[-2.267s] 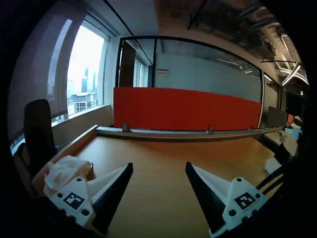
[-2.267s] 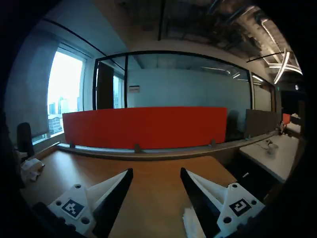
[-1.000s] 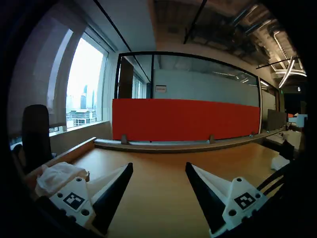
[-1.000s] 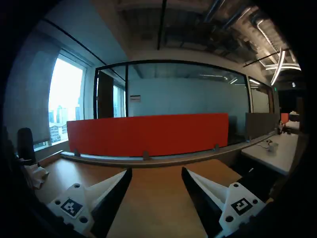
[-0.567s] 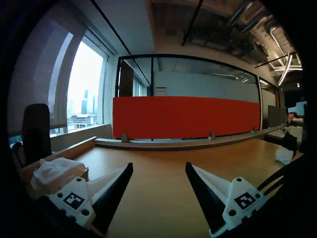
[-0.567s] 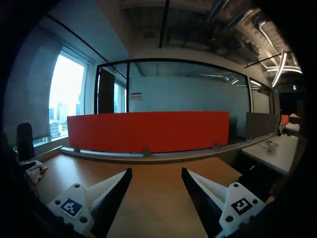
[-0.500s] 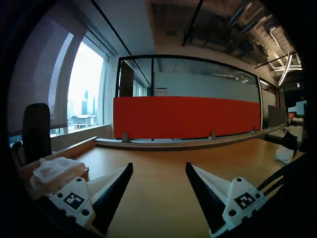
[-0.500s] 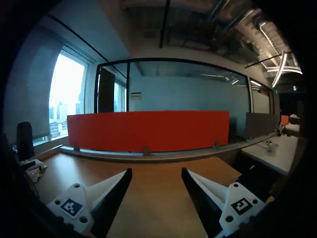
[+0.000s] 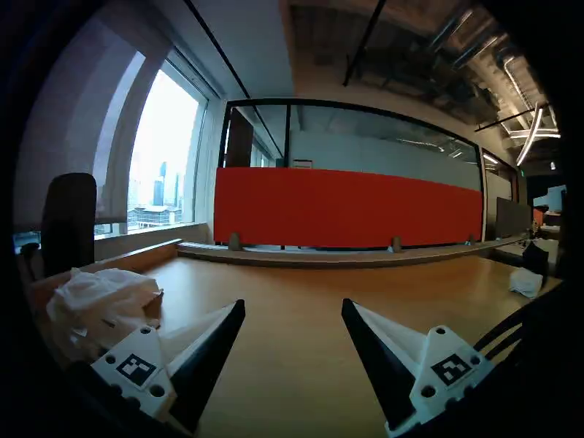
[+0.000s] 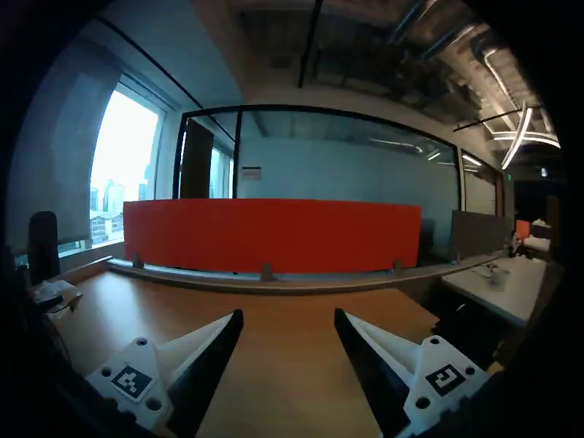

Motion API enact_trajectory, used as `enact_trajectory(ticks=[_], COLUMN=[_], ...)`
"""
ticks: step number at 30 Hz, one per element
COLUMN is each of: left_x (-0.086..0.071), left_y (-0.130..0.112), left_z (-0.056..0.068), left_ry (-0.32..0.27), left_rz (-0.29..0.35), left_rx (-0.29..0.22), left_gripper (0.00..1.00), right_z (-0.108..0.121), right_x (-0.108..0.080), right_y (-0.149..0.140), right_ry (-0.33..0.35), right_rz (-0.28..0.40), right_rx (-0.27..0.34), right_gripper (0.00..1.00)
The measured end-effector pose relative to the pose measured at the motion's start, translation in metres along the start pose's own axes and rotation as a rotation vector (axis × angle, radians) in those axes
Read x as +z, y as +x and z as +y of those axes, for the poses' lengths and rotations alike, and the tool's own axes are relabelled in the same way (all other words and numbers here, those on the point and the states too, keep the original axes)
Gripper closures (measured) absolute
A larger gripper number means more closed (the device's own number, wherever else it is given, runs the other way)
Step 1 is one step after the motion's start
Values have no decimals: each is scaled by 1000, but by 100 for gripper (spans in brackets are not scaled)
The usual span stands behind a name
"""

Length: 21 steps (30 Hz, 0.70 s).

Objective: Fold towel

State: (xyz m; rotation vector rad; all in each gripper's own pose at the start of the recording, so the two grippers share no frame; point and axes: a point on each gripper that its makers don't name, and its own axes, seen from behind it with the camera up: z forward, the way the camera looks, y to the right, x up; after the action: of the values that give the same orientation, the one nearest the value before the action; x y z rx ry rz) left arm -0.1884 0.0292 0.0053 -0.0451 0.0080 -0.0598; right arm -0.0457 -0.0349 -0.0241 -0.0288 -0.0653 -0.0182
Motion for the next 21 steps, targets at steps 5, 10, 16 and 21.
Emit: enact_trajectory(ticks=[5,10,16,21], left_x=[0,-1,-1,0], left_y=[0,1,-3,-3], left_z=[-1,-1,1,1], left_ry=[5,8,7,9], left_rz=[14,17,16,17], left_rx=[6,30,48,49], left_gripper=[2,2,2,2], right_z=[-1,0,0,1], right_x=[0,1,1,2], right_y=[-1,3,1,-1], right_ry=[3,2,6,8], right_rz=[-4,0,2,3], right_rx=[-13,-15,-14,-9], right_gripper=[3,3,3,3])
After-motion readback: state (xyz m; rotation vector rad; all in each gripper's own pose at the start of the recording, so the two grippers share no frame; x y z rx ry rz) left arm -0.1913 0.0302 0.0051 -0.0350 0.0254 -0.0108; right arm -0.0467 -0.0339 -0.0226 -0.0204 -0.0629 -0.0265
